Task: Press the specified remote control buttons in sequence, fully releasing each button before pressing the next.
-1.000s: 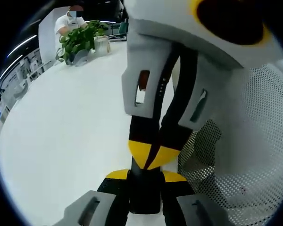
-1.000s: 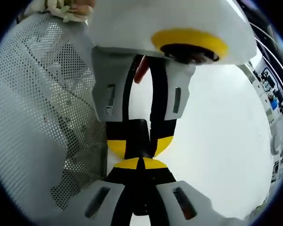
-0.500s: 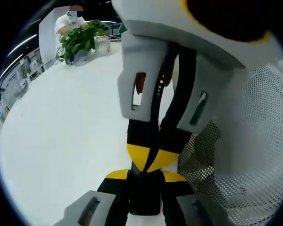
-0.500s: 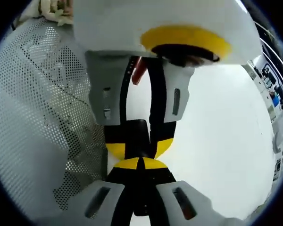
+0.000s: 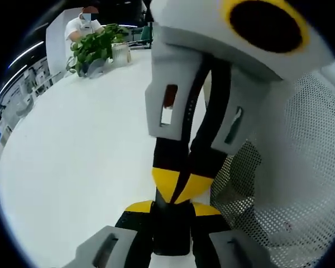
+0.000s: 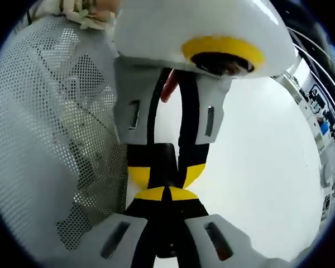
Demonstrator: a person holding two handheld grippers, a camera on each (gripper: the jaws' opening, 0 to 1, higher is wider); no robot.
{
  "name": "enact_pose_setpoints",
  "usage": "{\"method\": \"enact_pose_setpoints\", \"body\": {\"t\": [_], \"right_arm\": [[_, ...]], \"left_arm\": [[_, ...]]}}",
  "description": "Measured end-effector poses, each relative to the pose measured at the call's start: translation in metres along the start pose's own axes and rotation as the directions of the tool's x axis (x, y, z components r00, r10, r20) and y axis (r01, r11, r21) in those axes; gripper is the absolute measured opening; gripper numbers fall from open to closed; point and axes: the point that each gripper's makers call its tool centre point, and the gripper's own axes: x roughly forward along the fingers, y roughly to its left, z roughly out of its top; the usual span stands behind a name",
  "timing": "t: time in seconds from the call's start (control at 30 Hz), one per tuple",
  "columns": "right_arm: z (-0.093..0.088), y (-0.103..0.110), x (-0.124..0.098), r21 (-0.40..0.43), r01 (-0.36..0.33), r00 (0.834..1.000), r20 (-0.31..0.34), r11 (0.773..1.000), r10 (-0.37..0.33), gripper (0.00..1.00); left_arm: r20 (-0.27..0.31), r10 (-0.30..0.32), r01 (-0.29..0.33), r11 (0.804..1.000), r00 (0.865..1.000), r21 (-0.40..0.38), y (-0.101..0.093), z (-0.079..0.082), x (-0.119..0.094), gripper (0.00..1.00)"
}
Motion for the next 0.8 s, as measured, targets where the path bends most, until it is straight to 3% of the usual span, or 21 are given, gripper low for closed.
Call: {"method": "enact_pose_setpoints", "body": {"t": [0.17, 0.27, 0.47, 0.8], "right_arm": [[-0.004, -0.008, -0.003, 0.049, 0.007, 1.0, 0.021, 0.999, -0.008, 0.08], [-0.008, -0.007, -0.005, 0.136, -0.036, 0.998, 0.049, 0.99, 0.03, 0.11], [-0.021, -0.01, -0.012, 0.18, -0.052, 0.997, 0.063, 0.982, 0.042, 0.19], [-0.033, -0.006, -0.018, 0.203, -0.068, 0.995, 0.082, 0.977, 0.052, 0.21]], "left_arm": [[0.0, 0.0, 0.0, 1.0, 1.0, 0.001, 0.0, 0.0, 0.0, 0.25], [0.0, 0.0, 0.0, 1.0, 1.0, 0.001, 0.0, 0.0, 0.0, 0.25], [-0.001, 0.0, 0.0, 1.0, 1.0, 0.002, 0.0, 0.0, 0.0, 0.25], [-0.004, 0.001, -0.001, 1.0, 1.0, 0.007, 0.0, 0.0, 0.0, 0.25]]}}
